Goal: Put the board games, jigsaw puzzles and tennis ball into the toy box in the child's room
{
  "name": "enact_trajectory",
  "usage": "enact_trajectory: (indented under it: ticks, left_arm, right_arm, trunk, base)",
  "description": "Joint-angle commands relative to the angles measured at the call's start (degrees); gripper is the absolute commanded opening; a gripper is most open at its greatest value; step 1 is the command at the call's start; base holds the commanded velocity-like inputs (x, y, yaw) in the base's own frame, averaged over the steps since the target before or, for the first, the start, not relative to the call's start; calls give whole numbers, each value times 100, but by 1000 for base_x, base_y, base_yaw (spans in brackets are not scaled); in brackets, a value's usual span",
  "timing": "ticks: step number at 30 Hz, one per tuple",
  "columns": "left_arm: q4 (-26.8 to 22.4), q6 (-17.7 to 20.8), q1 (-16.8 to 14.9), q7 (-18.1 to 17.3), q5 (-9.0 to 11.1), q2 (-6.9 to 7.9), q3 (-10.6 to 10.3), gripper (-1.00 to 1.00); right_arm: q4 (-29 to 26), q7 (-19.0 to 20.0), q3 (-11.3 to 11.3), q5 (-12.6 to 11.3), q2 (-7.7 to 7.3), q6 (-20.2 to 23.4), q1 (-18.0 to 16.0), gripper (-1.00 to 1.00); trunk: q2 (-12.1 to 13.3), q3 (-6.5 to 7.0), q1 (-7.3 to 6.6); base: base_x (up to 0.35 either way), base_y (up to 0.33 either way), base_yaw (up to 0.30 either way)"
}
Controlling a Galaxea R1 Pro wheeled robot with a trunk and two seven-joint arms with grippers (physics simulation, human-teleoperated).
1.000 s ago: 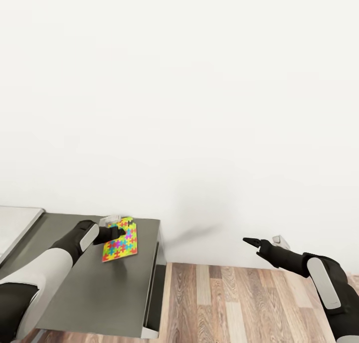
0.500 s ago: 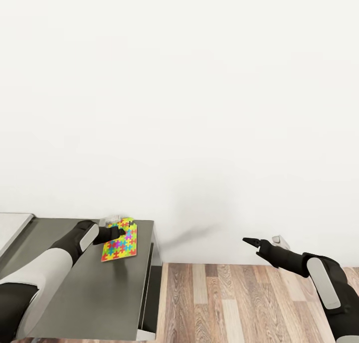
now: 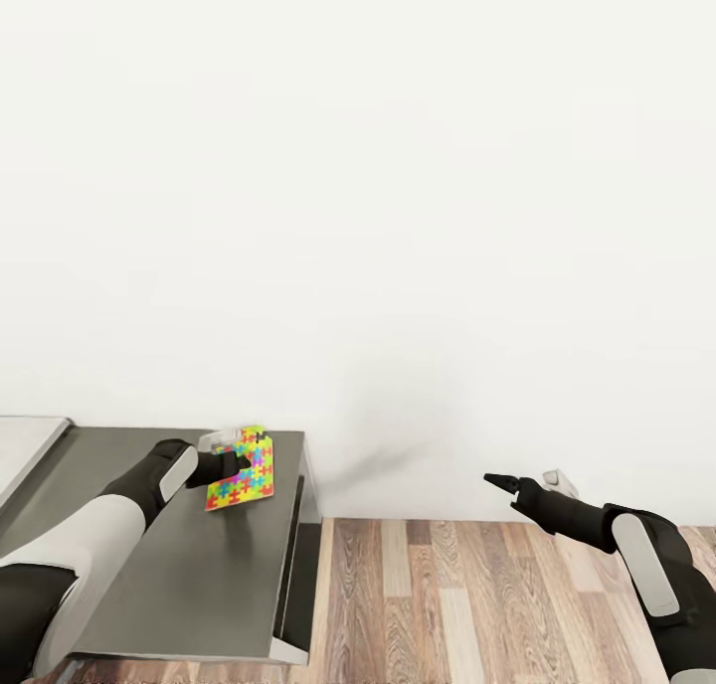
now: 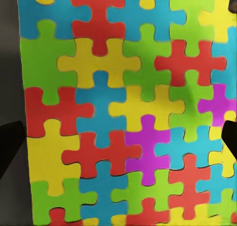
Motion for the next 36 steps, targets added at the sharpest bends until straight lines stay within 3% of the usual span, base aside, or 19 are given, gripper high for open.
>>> enact_trajectory:
  ticks: [1, 36]
  left_arm:
    - [-6, 21, -4, -14, -6, 4, -23, 100]
    - [-6, 17, -4, -14, -6, 2, -21, 100]
  right_arm:
    - [0, 56, -8, 51, 1, 25, -6, 100]
    - [0, 56, -7, 51, 1, 25, -4, 100]
  trunk:
    - [-11, -10, 3]
    - [-11, 13, 3]
  base:
    - [-43, -76, 0]
    - [-5, -92, -20]
